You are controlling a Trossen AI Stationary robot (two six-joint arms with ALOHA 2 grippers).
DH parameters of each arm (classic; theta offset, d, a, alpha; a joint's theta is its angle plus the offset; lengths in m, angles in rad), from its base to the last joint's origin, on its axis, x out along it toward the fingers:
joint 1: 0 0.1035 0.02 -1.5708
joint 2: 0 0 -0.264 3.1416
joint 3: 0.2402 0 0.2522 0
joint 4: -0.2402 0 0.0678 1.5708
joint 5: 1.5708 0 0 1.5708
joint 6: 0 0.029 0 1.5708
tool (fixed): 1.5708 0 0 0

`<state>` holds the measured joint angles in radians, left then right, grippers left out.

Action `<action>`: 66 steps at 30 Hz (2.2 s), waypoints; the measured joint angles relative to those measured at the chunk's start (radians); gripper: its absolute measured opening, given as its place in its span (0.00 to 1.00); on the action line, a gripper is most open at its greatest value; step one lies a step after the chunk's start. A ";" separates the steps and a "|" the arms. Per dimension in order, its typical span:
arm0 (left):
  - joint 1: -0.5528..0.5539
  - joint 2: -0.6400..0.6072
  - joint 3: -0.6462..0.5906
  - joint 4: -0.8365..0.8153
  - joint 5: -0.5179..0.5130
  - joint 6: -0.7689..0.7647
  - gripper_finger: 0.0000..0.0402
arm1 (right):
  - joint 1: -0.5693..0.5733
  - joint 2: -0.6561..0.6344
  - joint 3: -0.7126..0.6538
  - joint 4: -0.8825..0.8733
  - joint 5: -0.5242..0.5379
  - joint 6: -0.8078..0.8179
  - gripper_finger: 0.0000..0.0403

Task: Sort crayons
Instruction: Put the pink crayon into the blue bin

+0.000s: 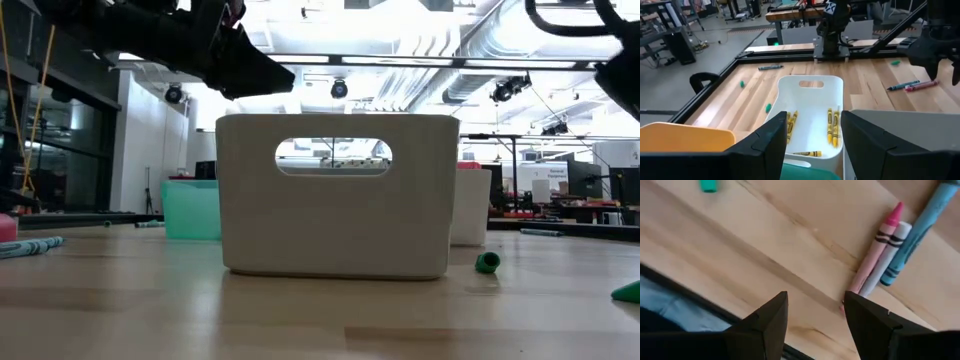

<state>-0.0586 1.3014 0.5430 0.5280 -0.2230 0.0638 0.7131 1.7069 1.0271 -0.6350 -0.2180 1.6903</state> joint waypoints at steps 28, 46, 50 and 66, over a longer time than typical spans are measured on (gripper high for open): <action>0.000 0.000 0.001 -0.019 -0.015 0.019 0.43 | 0.027 0.057 -0.002 -0.047 0.082 0.145 0.47; 0.000 0.000 0.001 -0.036 -0.023 0.019 0.43 | 0.027 0.098 0.001 -0.027 0.080 0.165 0.45; 0.000 0.000 0.001 -0.038 -0.023 0.019 0.43 | 0.026 0.132 0.003 -0.036 0.052 0.168 0.38; 0.000 0.000 0.001 -0.040 -0.024 0.019 0.43 | 0.026 0.156 0.007 -0.096 0.044 0.037 0.03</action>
<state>-0.0586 1.3014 0.5438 0.4881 -0.2470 0.0826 0.7395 1.8626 1.0345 -0.7315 -0.1739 1.7270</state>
